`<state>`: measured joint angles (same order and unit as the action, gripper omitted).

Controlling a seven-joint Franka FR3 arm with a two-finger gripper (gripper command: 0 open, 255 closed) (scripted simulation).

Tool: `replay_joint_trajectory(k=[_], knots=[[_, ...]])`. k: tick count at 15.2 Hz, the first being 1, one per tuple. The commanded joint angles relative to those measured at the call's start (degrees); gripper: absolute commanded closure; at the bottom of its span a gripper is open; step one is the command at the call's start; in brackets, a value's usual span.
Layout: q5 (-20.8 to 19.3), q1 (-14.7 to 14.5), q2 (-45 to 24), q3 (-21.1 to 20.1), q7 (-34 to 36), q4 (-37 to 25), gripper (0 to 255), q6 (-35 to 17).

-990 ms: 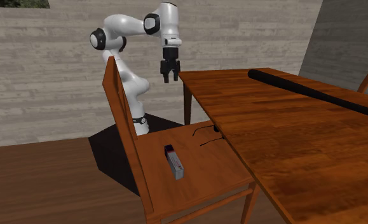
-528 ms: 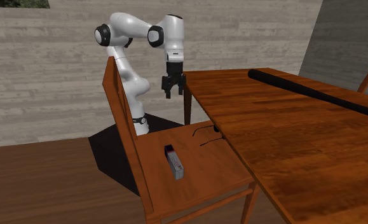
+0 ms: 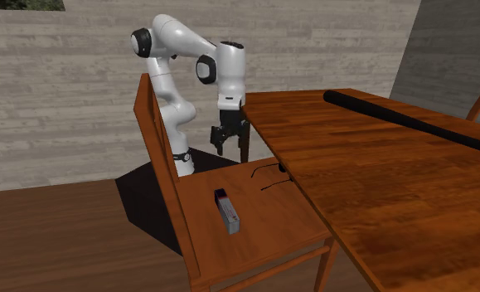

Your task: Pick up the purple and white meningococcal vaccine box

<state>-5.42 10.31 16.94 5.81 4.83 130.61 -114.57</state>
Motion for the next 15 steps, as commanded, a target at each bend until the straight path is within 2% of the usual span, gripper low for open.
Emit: replay_joint_trajectory(k=[1,10,15], knots=[[0.51,0.94,-3.81,1.09,1.05,-0.91,0,-2.43],[5.3,4.91,-20.64,5.58,4.04,-8.05,0,-9.58],[6.23,5.32,-23.55,5.79,3.9,-7.4,0,-12.89]])
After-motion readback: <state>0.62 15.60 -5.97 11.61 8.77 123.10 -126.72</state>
